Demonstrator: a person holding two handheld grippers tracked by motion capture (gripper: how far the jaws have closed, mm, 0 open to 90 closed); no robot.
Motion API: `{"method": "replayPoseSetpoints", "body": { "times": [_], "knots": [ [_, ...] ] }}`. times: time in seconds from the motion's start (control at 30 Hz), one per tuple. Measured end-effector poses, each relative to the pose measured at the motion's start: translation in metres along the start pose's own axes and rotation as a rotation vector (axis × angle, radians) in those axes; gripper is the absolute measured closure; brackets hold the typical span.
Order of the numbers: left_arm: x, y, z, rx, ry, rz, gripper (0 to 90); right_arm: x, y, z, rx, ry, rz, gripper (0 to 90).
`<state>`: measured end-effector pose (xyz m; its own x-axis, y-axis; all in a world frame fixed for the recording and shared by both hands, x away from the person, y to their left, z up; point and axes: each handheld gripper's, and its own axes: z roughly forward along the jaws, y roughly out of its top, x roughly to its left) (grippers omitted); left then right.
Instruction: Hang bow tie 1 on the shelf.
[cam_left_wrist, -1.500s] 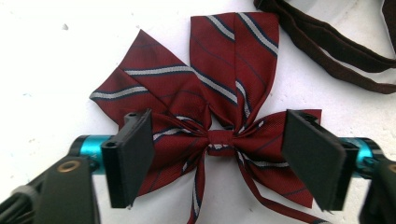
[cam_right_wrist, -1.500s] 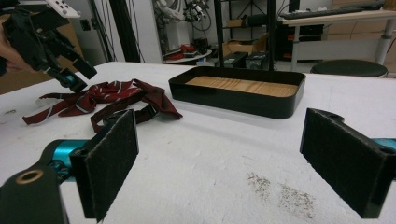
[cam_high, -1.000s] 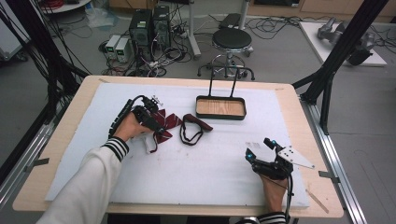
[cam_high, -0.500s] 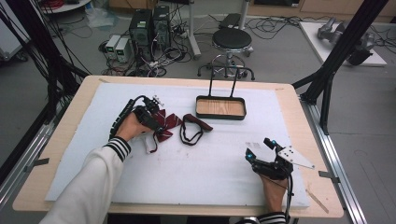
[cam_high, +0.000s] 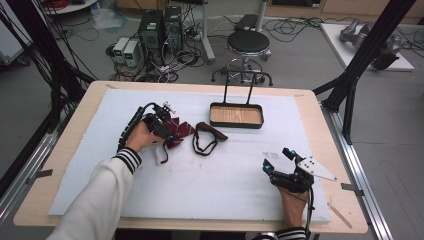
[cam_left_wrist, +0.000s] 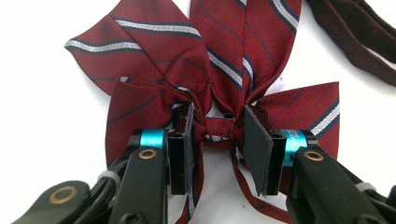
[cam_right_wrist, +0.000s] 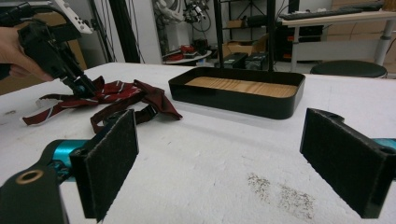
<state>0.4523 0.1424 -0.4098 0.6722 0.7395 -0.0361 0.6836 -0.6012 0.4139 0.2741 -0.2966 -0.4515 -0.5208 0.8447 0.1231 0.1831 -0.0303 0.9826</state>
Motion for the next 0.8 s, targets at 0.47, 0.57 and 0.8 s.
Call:
{"method": "replayPoseSetpoints", "body": {
  "times": [0.47, 0.57, 0.8],
  "knots": [
    [-0.001, -0.002, -0.001, -0.026, 0.01, 0.014, 66.1, 0.0, 0.0, 0.0, -0.001, 0.001, 0.002, 10.7],
    [-0.001, -0.002, -0.006, -0.078, 0.012, 0.003, 66.5, 0.0, 0.0, 0.0, -0.002, 0.004, 0.002, 10.7],
    [0.004, -0.002, -0.018, -0.139, 0.007, -0.005, 66.5, 0.0, 0.0, 0.0, -0.001, 0.004, 0.002, 10.7]
  ]
}}
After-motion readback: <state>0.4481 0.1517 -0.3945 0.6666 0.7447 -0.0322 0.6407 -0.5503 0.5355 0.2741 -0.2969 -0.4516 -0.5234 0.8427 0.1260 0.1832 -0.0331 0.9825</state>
